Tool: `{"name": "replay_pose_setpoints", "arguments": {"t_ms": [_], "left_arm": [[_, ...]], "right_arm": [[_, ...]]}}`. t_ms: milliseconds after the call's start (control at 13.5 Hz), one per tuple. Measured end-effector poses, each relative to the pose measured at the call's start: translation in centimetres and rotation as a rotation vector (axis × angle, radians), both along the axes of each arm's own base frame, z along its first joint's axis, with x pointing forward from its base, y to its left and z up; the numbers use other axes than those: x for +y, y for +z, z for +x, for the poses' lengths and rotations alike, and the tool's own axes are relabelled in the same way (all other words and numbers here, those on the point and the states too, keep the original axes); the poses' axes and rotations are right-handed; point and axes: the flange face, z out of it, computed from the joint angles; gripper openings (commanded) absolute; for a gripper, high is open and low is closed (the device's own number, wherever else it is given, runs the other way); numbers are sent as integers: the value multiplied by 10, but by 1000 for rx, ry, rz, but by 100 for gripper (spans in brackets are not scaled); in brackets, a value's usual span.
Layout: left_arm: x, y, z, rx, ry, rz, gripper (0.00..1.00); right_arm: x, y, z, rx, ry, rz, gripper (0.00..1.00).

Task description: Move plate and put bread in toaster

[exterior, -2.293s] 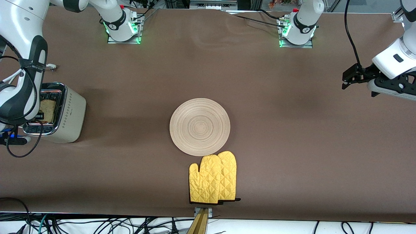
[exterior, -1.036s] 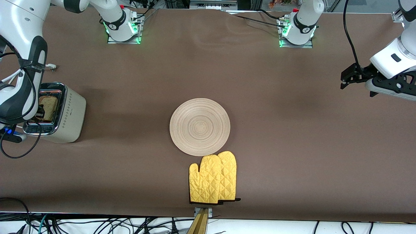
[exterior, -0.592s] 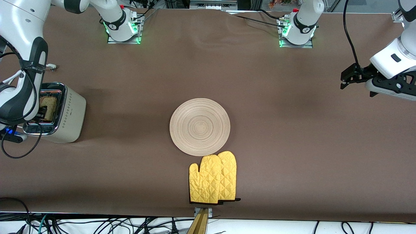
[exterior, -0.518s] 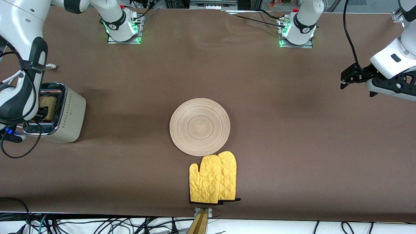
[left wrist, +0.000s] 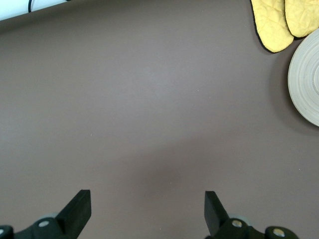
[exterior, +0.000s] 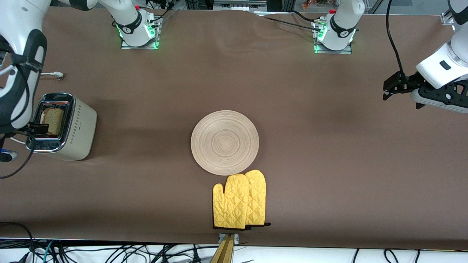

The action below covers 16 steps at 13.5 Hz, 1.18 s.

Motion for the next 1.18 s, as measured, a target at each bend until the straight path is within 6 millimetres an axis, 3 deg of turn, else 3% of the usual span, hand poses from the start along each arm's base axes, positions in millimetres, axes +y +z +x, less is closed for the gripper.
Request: {"name": "replay_pose_setpoints", "arguments": {"t_ms": [222, 814, 962, 1184], "left_arm": [[-1, 0, 0, 0, -1, 0, 100], [-1, 0, 0, 0, -2, 0, 100], [-6, 0, 0, -1, -10, 0, 100], [-17, 1, -1, -2, -31, -1, 100]], "right_arm": [[22, 29, -3, -40, 42, 57, 100], [107, 70, -7, -102, 179, 191, 100], [114, 74, -15, -112, 210, 259, 100], [107, 80, -26, -151, 245, 270, 100]]}}
